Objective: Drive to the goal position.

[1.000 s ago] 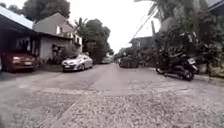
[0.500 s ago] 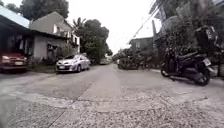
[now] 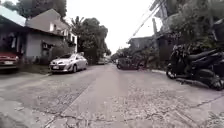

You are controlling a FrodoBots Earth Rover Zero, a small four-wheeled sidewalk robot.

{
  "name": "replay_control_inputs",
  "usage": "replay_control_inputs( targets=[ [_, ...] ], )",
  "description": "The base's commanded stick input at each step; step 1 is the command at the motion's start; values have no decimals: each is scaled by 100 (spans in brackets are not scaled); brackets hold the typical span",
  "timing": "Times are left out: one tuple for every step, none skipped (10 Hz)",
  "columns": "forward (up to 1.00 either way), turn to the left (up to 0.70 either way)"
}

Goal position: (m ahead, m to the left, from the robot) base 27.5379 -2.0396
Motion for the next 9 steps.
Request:
replay_control_inputs(
  targets=[
    [100, 18],
    [100, 0],
    [100, 0],
    [100, 0],
    [100, 0],
    [100, 0],
    [100, 19],
    [100, 11],
    [100, 0]
  ],
)
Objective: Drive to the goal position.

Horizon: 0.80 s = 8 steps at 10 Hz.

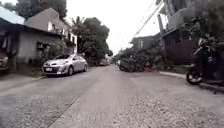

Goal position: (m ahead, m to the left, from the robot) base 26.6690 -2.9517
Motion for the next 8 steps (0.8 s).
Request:
replay_control_inputs(
  targets=[
    [100, 0],
    [100, 0],
    [100, 0],
    [100, 0],
    [100, 0],
    [100, 0],
    [100, 0],
    [100, 0]
  ],
)
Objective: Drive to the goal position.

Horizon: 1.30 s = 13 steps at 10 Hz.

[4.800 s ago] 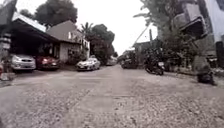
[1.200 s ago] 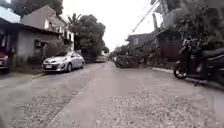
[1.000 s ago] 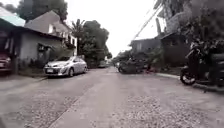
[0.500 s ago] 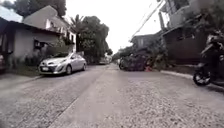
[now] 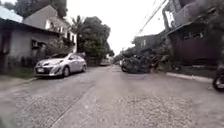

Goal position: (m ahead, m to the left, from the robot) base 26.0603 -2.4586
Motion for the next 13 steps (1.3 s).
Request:
replay_control_inputs(
  targets=[
    [100, 0],
    [100, 0],
    [100, 0],
    [100, 0],
    [100, 0],
    [100, 0],
    [100, 0],
    [100, 0],
    [100, 20],
    [100, 27],
    [100, 27],
    [100, 27],
    [100, 27]
  ],
)
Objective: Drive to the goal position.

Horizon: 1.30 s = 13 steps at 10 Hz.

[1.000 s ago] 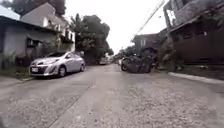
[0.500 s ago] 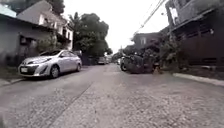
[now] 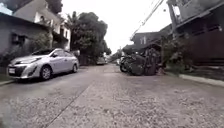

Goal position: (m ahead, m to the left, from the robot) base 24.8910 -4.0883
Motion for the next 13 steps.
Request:
replay_control_inputs(
  targets=[
    [100, 12],
    [100, 0],
    [100, 0],
    [100, 0],
    [100, 0],
    [100, 0],
    [100, 0],
    [100, 0],
    [100, 0],
    [100, 0],
    [100, 0],
    [100, 0],
    [100, 0]
  ],
)
